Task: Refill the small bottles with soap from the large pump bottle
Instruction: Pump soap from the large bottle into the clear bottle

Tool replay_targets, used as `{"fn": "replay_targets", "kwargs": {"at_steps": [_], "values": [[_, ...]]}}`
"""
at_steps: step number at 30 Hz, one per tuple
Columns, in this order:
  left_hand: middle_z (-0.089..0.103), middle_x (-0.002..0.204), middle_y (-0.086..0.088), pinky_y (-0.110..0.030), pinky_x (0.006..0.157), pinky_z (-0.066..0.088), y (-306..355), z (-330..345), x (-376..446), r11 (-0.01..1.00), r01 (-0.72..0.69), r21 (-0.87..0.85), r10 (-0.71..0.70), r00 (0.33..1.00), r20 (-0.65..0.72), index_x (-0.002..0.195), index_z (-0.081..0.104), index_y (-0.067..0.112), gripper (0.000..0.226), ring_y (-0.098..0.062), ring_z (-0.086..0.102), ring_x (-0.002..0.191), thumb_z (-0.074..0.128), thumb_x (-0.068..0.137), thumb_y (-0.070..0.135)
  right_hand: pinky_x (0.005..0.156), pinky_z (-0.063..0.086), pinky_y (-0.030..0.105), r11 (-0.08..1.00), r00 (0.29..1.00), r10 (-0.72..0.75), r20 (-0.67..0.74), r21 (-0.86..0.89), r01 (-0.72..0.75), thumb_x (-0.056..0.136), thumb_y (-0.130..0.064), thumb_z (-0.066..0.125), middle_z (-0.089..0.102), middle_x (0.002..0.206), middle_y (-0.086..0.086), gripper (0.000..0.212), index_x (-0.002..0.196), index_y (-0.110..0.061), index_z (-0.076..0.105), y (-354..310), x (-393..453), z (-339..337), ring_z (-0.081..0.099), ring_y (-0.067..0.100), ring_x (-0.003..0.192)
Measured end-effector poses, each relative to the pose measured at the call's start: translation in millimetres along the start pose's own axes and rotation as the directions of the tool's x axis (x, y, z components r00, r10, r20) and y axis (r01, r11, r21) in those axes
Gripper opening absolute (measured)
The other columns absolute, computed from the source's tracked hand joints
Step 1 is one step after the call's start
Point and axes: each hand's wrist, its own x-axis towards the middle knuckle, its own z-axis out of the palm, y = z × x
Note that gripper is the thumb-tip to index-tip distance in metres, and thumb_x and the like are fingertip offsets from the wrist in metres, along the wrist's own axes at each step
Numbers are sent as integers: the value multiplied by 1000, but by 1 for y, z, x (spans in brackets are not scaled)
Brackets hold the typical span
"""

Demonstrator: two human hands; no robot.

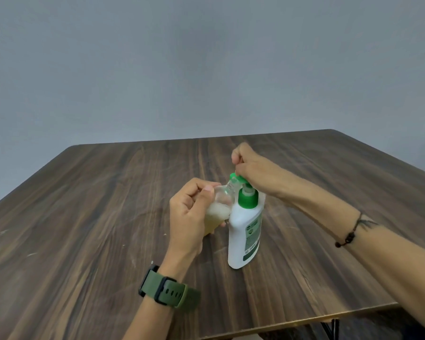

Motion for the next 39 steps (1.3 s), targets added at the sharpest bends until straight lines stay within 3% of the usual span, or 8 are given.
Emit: {"fn": "replay_targets", "kwargs": {"at_steps": [7,11,19,29,39], "values": [[67,66,-4,-24,34,45,0,1,-1,1000,-7,13,7,1000,-10,72,67,15,16,-17,60,48,54,80,20,61,29,34,998,1000,-12,7,-67,12,81,-2,32,39,71,0,19,82,-21,31,-2,0,-2,35,17,67],[65,67,-8,-19,33,41,0,2,-3,1000,4,2,-4,1000,-22,78,64,4,19,-17,60,46,53,80,20,62,30,35,994,999,-32,15,-101,33,81,-2,32,39,71,0,18,82,-20,30,-2,-2,-4,35,17,66],[66,64,-3,-25,36,46,2,2,-2,1000,0,31,0,1000,-27,72,67,13,16,-16,61,50,54,79,19,59,29,34,986,997,-66,30,-154,70,81,-1,33,39,68,0,19,82,-20,29,-5,-2,-5,35,19,65],[66,64,-6,-20,33,41,0,3,-3,1000,18,-18,-19,998,-53,77,63,2,20,-17,59,44,54,79,19,57,29,33,980,996,-78,44,-179,84,83,-1,33,40,67,-1,21,80,-21,29,-7,1,-4,35,17,62],[66,65,-6,-20,32,41,-4,3,-1,999,12,-35,-14,998,-57,76,64,3,19,-17,59,44,54,78,18,55,28,30,981,995,-85,52,-173,93,84,-1,32,39,67,-1,17,82,-18,30,-9,1,-4,34,16,61]]}}
